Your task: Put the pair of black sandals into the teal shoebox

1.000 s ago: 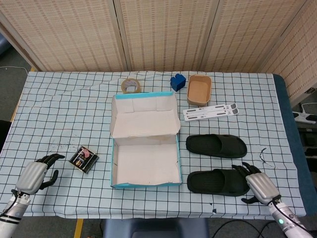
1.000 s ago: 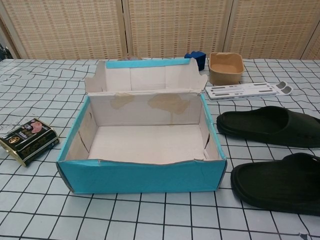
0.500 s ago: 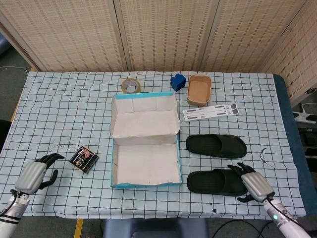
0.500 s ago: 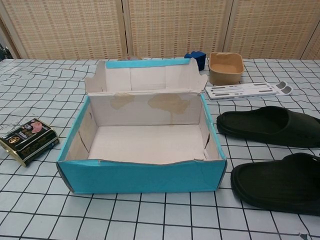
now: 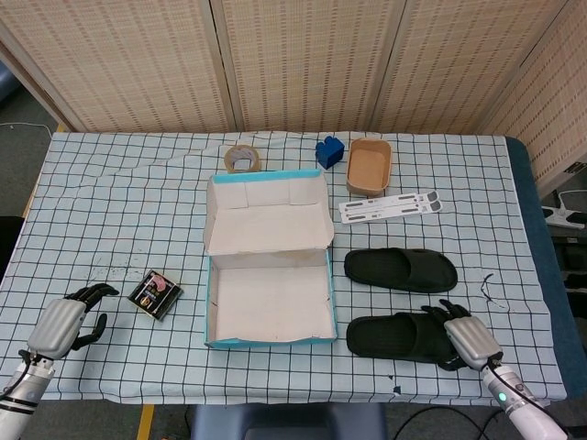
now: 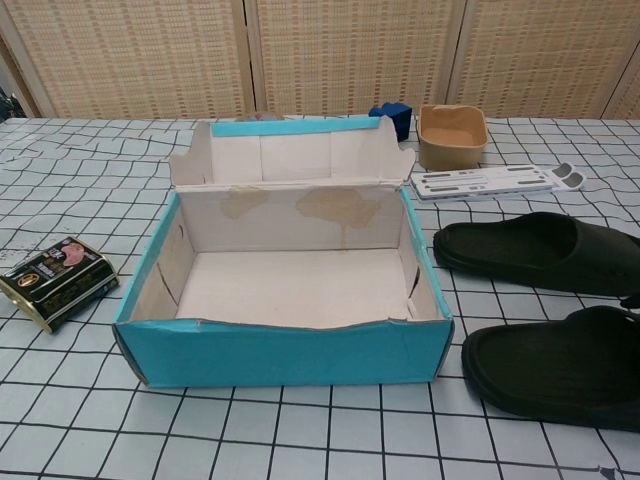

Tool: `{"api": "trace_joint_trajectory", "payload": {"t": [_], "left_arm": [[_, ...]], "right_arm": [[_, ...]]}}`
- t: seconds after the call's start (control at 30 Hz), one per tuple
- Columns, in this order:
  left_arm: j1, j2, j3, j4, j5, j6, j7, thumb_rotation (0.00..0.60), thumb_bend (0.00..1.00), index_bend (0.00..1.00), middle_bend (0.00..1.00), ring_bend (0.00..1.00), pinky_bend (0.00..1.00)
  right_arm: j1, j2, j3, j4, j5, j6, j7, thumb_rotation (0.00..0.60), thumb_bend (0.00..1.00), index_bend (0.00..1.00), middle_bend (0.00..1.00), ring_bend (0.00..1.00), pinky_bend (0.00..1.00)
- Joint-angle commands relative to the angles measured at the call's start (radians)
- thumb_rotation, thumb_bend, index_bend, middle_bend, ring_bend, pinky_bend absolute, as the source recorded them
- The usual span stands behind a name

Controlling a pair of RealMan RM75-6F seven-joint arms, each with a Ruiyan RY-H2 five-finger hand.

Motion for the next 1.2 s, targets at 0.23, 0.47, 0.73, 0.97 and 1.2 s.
{"api": "trace_joint_trajectory", "payload": {"t": [0.23, 0.47, 0.73, 0.97, 1.2], "left_arm": [[-0.001, 0.0, 0.001, 0.0, 0.0, -0.003, 0.001, 0.6, 0.57, 0.28, 0.22, 0.28, 0.45], [0.0, 0.002, 0.001, -0.001, -0.001, -0.003, -0.003, 0.6, 0.57, 0.28, 0.22, 0.28, 0.45], [-0.001, 0.004, 0.0, -0.003, -0.014, -0.016, -0.005, 0.6, 0.57, 0.28, 0.22, 0.28, 0.45], [0.001, 0.006, -0.003, -0.009, -0.015, -0.011, -0.001, 0.6, 0.57, 0.28, 0.22, 0.28, 0.45], [0.001, 0.008, -0.003, -0.009, -0.015, -0.011, -0.008, 0.6, 0.57, 0.28, 0.22, 0.28, 0.45]], "right_arm": [[-0.02, -0.037, 0.018, 0.037, 0.004, 0.058, -0.009, 0.6, 0.0, 0.34, 0.41, 0.24, 0.28], [-0.041, -0.03, 0.027, 0.022, -0.018, 0.134, -0.014, 0.6, 0.0, 0.45, 0.49, 0.33, 0.35], [-0.109, 0.075, 0.048, -0.115, -0.069, 0.34, -0.079, 0.6, 0.0, 0.5, 0.52, 0.37, 0.38], [-0.15, 0.212, 0.055, -0.32, -0.092, 0.43, -0.247, 0.6, 0.0, 0.51, 0.53, 0.37, 0.39], [-0.066, 0.29, 0.1, -0.522, -0.077, 0.319, -0.298, 0.6, 0.0, 0.51, 0.53, 0.37, 0.39]]}}
